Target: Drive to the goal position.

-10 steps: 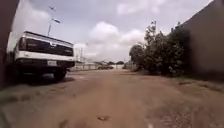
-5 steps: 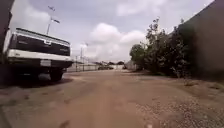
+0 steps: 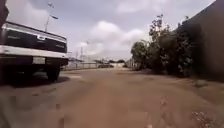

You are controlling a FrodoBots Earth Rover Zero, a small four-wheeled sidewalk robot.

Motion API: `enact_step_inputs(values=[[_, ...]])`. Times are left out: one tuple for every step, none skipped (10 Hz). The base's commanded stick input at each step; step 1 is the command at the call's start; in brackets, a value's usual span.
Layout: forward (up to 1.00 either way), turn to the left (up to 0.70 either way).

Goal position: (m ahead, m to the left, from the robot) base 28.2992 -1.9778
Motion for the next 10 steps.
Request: enact_step_inputs(values=[[0.70,0.00],[0.70,0.00],[0.70,0.00],[0.70,0.00],[0.70,0.00],[0.70,0.02],[0.70,0.00],[0.70,0.00],[0.70,0.00],[0.70,0.00]])
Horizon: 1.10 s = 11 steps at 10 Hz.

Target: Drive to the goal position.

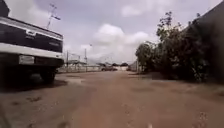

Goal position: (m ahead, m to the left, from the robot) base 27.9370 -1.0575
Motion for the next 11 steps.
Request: enact_step_inputs(values=[[0.70,0.00],[0.70,0.00],[0.70,0.00],[0.70,0.00],[0.70,-0.21],[0.70,-0.35],[0.70,-0.35],[0.70,-0.35],[0.70,-0.35],[0.70,-0.35],[0.70,-0.35]])
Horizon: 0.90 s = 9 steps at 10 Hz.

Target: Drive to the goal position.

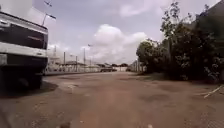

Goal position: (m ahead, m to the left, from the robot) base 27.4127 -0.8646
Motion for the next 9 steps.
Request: enact_step_inputs(values=[[0.70,-0.35],[0.70,-0.35],[0.70,-0.35],[0.70,-0.15],[0.70,0.00],[0.70,0.00],[0.70,0.00],[0.70,0.00],[0.70,0.00]])
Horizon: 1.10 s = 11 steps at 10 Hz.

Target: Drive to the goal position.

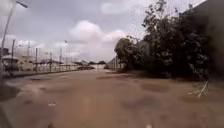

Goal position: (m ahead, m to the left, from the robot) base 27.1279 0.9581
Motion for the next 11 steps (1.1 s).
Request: enact_step_inputs(values=[[0.70,0.00],[0.70,0.00],[0.70,0.00],[0.70,0.00],[0.70,0.00],[0.70,0.00],[0.70,0.00],[0.70,0.00],[0.70,0.00],[0.70,0.00],[0.70,0.00]])
